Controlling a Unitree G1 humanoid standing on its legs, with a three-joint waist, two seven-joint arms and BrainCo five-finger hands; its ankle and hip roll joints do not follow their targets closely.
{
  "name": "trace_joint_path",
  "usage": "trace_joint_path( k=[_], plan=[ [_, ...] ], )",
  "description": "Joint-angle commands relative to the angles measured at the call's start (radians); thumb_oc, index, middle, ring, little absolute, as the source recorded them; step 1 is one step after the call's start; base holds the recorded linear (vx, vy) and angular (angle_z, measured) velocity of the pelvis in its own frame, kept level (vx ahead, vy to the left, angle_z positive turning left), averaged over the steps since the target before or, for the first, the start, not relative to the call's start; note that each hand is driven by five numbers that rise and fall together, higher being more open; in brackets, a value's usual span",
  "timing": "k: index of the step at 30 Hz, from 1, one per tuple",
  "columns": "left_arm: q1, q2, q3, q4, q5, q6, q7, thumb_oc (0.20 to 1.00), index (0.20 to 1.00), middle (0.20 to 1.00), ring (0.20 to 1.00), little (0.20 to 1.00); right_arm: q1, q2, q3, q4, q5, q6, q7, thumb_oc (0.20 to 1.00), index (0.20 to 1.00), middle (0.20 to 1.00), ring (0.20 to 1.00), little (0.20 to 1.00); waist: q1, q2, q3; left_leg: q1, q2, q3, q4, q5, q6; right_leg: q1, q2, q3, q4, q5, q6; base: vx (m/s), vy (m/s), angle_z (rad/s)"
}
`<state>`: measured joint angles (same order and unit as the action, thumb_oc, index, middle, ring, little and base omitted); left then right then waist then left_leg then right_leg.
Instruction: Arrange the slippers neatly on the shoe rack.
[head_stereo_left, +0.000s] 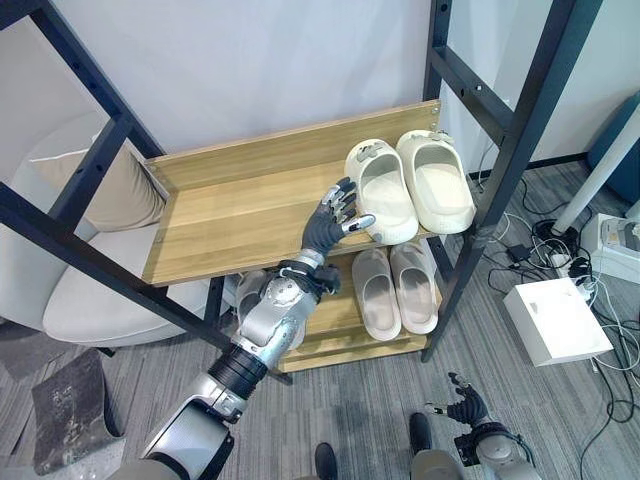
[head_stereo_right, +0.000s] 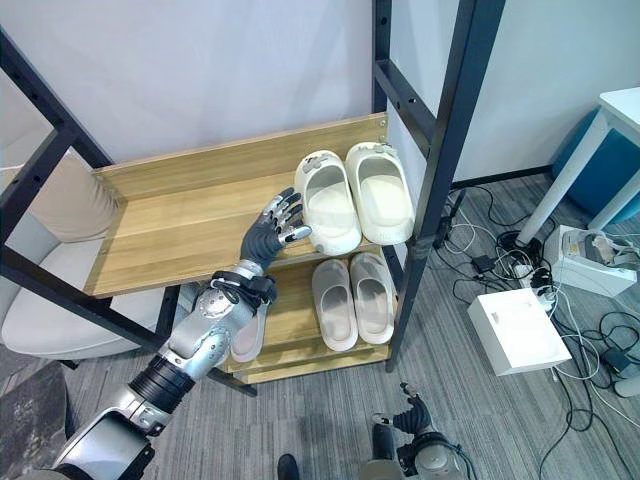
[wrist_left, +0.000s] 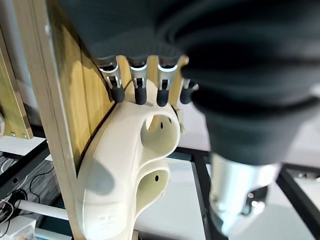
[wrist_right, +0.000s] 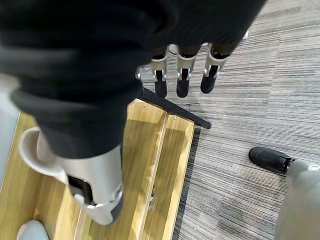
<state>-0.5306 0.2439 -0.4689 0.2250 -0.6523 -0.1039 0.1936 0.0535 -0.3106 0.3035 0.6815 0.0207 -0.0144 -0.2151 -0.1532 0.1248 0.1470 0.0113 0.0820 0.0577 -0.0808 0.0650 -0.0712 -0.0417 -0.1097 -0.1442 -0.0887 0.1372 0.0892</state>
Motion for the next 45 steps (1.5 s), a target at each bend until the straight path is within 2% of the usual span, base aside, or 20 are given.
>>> trace_joint_path(
  k=[1, 4, 5, 9, 15, 19, 21, 22, 24, 28, 32, 33, 36, 38, 41, 43, 44, 45],
  plan=[
    [-0.172, -0.069, -0.041, 0.14, -0.001, -0.027, -0.01, 1.0, 1.0, 1.0, 1.0, 1.0, -0.033, 0.022, 0.007, -0.008, 0.013, -0.021, -0.01, 1.0, 1.0, 1.0, 1.0, 1.0, -0.021, -0.041, -0.015, 0.026, -0.006, -0.012, -0.007, -0.046, -0.015, 0.053, -0.015, -0.039, 0.001, -0.118, 0.057, 0.0, 0.0, 0.0],
    [-0.197, -0.086, -0.052, 0.181, 0.037, -0.026, 0.003, 1.0, 1.0, 1.0, 1.0, 1.0, -0.04, 0.032, 0.02, 0.003, 0.015, -0.022, -0.016, 1.0, 1.0, 1.0, 1.0, 1.0, -0.026, -0.043, -0.017, 0.026, -0.005, -0.009, -0.007, -0.047, -0.015, 0.051, -0.015, -0.037, 0.001, -0.116, 0.057, 0.0, 0.0, 0.0],
    [-0.209, -0.076, -0.044, 0.214, 0.123, -0.022, 0.031, 1.0, 1.0, 1.0, 1.0, 1.0, -0.047, 0.035, 0.022, 0.013, 0.02, -0.025, -0.022, 1.0, 1.0, 1.0, 1.0, 1.0, -0.027, -0.045, -0.019, 0.027, -0.004, -0.006, -0.007, -0.048, -0.015, 0.052, -0.014, -0.035, 0.001, -0.117, 0.057, 0.0, 0.0, 0.0],
    [-0.2, -0.049, -0.009, 0.217, 0.151, -0.034, 0.059, 1.0, 1.0, 1.0, 1.0, 1.0, -0.05, 0.034, 0.014, 0.022, 0.029, -0.031, -0.03, 1.0, 1.0, 1.0, 1.0, 1.0, -0.022, -0.048, -0.021, 0.027, -0.003, -0.007, -0.007, -0.046, -0.016, 0.054, -0.014, -0.037, 0.001, -0.118, 0.056, 0.0, -0.003, -0.01],
    [-0.116, 0.024, 0.15, 0.025, 0.127, -0.112, 0.128, 1.0, 1.0, 1.0, 1.0, 1.0, -0.048, 0.045, -0.014, 0.053, 0.055, -0.049, -0.042, 1.0, 1.0, 1.0, 1.0, 1.0, 0.01, -0.063, -0.028, 0.026, -0.001, -0.022, -0.007, -0.045, -0.018, 0.064, -0.015, -0.054, 0.001, -0.12, 0.055, 0.0, -0.003, 0.01],
    [-0.086, 0.041, 0.174, -0.041, 0.129, -0.127, 0.125, 1.0, 1.0, 1.0, 1.0, 1.0, -0.049, 0.042, -0.019, 0.062, 0.066, -0.058, -0.039, 1.0, 1.0, 1.0, 1.0, 1.0, 0.018, -0.067, -0.029, 0.027, -0.001, -0.028, -0.007, -0.046, -0.019, 0.067, -0.016, -0.058, 0.001, -0.121, 0.054, 0.0, 0.0, 0.01],
    [-0.028, 0.065, 0.195, -0.208, 0.119, -0.158, 0.083, 1.0, 1.0, 1.0, 1.0, 1.0, -0.056, 0.039, -0.033, 0.09, 0.075, -0.063, -0.031, 1.0, 1.0, 1.0, 1.0, 1.0, 0.038, -0.075, -0.035, 0.027, -0.003, -0.039, -0.007, -0.049, -0.018, 0.075, -0.018, -0.067, 0.001, -0.121, 0.055, 0.01, 0.002, 0.13],
    [-0.026, 0.065, 0.196, -0.21, 0.119, -0.156, 0.083, 1.0, 1.0, 1.0, 1.0, 1.0, -0.056, 0.039, -0.033, 0.091, 0.075, -0.064, -0.031, 1.0, 1.0, 1.0, 1.0, 1.0, 0.038, -0.075, -0.036, 0.027, -0.003, -0.039, -0.007, -0.049, -0.018, 0.075, -0.018, -0.068, 0.001, -0.122, 0.055, 0.01, 0.006, 0.17],
    [-0.011, 0.07, 0.186, -0.281, 0.11, -0.165, 0.047, 1.0, 1.0, 1.0, 1.0, 1.0, -0.063, 0.043, -0.032, 0.111, 0.078, -0.066, -0.029, 1.0, 1.0, 1.0, 1.0, 1.0, 0.046, -0.078, -0.038, 0.027, -0.006, -0.044, -0.007, -0.051, -0.016, 0.077, -0.019, -0.071, 0.001, -0.121, 0.055, 0.0, 0.01, 0.14],
    [0.039, 0.116, 0.131, -0.501, 0.065, -0.165, -0.09, 1.0, 1.0, 1.0, 1.0, 1.0, -0.076, 0.055, -0.039, 0.142, 0.082, -0.068, -0.02, 1.0, 1.0, 1.0, 1.0, 1.0, 0.065, -0.083, -0.039, 0.027, -0.01, -0.054, -0.007, -0.054, -0.013, 0.081, -0.022, -0.079, 0.001, -0.12, 0.056, 0.0, 0.013, 0.08],
    [0.071, 0.176, 0.041, -0.652, 0.015, -0.142, -0.236, 1.0, 1.0, 1.0, 1.0, 1.0, -0.099, 0.066, -0.033, 0.172, 0.057, -0.072, -0.01, 1.0, 1.0, 1.0, 1.0, 1.0, 0.079, -0.084, -0.041, 0.028, -0.016, -0.062, -0.006, -0.061, -0.01, 0.089, -0.023, -0.084, 0.001, -0.124, 0.056, 0.0, 0.02, 0.1],
    [0.097, 0.192, -0.011, -0.683, 0.019, -0.121, -0.282, 1.0, 1.0, 1.0, 1.0, 1.0, -0.112, 0.078, -0.021, 0.185, 0.041, -0.073, -0.005, 1.0, 1.0, 1.0, 1.0, 1.0, 0.086, -0.083, -0.039, 0.028, -0.017, -0.065, -0.004, -0.063, -0.007, 0.092, -0.024, -0.087, 0.001, -0.127, 0.056, 0.0, 0.0, 0.0],
    [0.132, 0.21, -0.069, -0.686, 0.033, -0.1, -0.332, 1.0, 1.0, 1.0, 1.0, 1.0, -0.128, 0.091, -0.014, 0.196, 0.028, -0.076, -0.007, 1.0, 1.0, 1.0, 1.0, 1.0, 0.092, -0.085, -0.039, 0.028, -0.018, -0.069, -0.002, -0.065, -0.005, 0.095, -0.025, -0.089, 0.001, -0.128, 0.056, 0.0, 0.0, 0.0],
    [0.181, 0.238, -0.13, -0.623, 0.123, -0.091, -0.352, 1.0, 1.0, 1.0, 1.0, 1.0, -0.14, 0.108, 0.005, 0.207, 0.016, -0.083, -0.007, 1.0, 1.0, 1.0, 1.0, 1.0, 0.097, -0.084, -0.037, 0.03, -0.019, -0.072, 0.0, -0.067, -0.003, 0.099, -0.025, -0.092, 0.001, -0.13, 0.056, 0.0, 0.0, 0.0],
    [0.216, 0.261, -0.155, -0.585, 0.186, -0.091, -0.36, 1.0, 1.0, 1.0, 1.0, 1.0, -0.142, 0.11, 0.014, 0.203, 0.011, -0.085, -0.008, 1.0, 1.0, 1.0, 1.0, 1.0, 0.098, -0.084, -0.035, 0.03, -0.019, -0.072, 0.001, -0.068, -0.001, 0.099, -0.025, -0.091, 0.001, -0.13, 0.056, 0.0, 0.0, 0.0],
    [0.272, 0.272, -0.168, -0.524, 0.218, -0.086, -0.363, 1.0, 1.0, 1.0, 1.0, 1.0, -0.139, 0.112, 0.026, 0.193, 0.006, -0.089, -0.008, 1.0, 1.0, 1.0, 1.0, 1.0, 0.1, -0.084, -0.032, 0.031, -0.02, -0.073, 0.002, -0.068, 0.001, 0.1, -0.025, -0.09, 0.001, -0.131, 0.056, 0.0, 0.0, 0.0],
    [0.339, 0.269, -0.186, -0.438, 0.243, -0.072, -0.366, 1.0, 1.0, 1.0, 1.0, 1.0, -0.133, 0.113, 0.036, 0.181, 0.005, -0.089, -0.009, 1.0, 1.0, 1.0, 1.0, 1.0, 0.099, -0.085, -0.03, 0.033, -0.02, -0.073, 0.003, -0.068, 0.002, 0.1, -0.024, -0.086, 0.001, -0.131, 0.054, 0.0, 0.0, 0.0],
    [0.339, 0.269, -0.186, -0.438, 0.244, -0.072, -0.366, 1.0, 1.0, 1.0, 1.0, 1.0, -0.133, 0.112, 0.036, 0.181, 0.006, -0.089, -0.009, 1.0, 1.0, 1.0, 1.0, 1.0, 0.099, -0.085, -0.03, 0.033, -0.02, -0.073, 0.003, -0.068, 0.002, 0.1, -0.024, -0.086, 0.001, -0.131, 0.054, 0.0, 0.0, 0.0]
  ],
)
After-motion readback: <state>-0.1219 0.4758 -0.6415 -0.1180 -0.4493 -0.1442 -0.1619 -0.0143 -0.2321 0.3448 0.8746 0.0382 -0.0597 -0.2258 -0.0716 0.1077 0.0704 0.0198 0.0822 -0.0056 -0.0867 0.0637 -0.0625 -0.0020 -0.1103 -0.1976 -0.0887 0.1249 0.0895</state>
